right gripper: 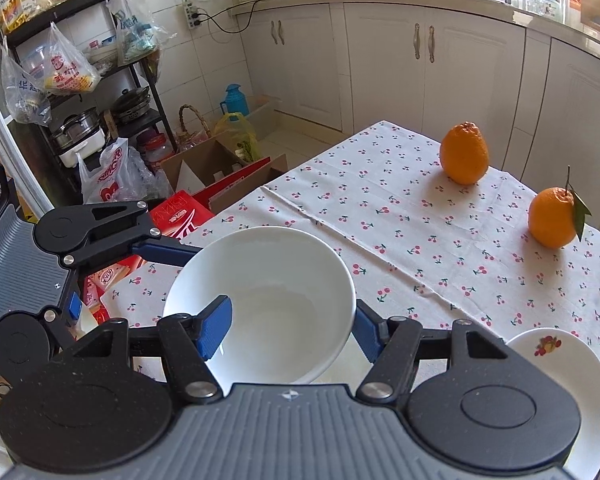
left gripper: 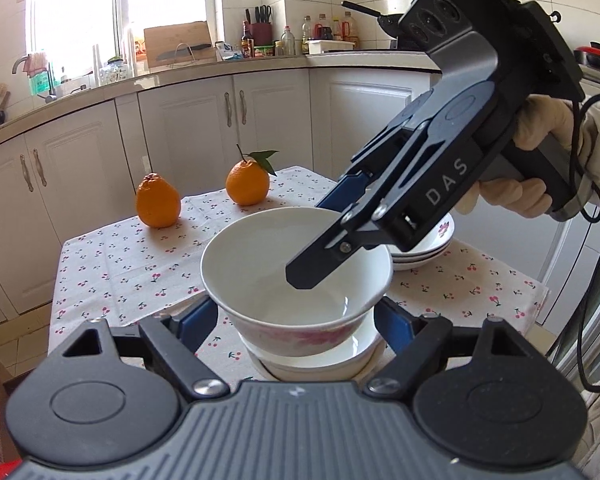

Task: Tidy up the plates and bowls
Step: 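Carry the bowl with the right gripper over the two stacked bowls, then lower the bowl into the stack and open the right gripper, then grip the three-bowl stack from opposite sides with both grippers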

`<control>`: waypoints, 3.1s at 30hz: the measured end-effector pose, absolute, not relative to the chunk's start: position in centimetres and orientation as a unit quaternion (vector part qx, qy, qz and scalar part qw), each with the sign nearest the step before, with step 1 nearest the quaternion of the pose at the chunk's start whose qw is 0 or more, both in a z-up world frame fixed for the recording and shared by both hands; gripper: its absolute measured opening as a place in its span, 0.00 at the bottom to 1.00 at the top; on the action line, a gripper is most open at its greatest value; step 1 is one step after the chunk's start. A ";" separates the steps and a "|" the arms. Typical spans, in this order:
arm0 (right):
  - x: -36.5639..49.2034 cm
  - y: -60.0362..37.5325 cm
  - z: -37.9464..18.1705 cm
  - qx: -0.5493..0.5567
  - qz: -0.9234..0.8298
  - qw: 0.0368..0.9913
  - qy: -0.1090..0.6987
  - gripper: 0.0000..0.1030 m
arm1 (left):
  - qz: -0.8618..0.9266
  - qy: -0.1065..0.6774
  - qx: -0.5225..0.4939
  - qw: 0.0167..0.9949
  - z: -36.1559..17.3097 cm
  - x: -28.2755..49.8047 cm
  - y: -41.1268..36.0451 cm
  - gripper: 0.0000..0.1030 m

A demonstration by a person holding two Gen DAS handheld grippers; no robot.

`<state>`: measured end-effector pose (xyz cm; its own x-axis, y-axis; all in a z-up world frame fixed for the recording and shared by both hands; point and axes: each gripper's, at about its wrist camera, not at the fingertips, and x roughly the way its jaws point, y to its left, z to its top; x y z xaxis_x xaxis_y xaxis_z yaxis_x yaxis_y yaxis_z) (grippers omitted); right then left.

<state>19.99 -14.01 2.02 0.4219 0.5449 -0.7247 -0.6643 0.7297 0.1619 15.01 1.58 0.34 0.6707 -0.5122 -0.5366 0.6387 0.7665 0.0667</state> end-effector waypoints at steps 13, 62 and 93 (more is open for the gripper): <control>20.8 -15.0 -0.3 -0.058 0.347 0.836 0.422 0.69 | -0.328 0.280 0.124 0.894 -1.4 16.1 0.4 0.82; 12.4 -14.6 -2.1 -0.213 0.329 0.845 0.363 1.00 | -0.348 0.333 0.145 0.864 -2.4 15.2 3.2 0.92; 16.8 -14.1 -7.1 -0.230 0.366 0.803 0.410 1.00 | -0.409 0.381 0.175 0.811 -5.4 19.7 1.9 0.91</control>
<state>16.77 -14.10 -7.12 0.3963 0.3990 -0.8269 -0.7757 0.6272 -0.0692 19.65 1.90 -5.41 0.3751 -0.5303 -0.7603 0.7965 0.6040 -0.0283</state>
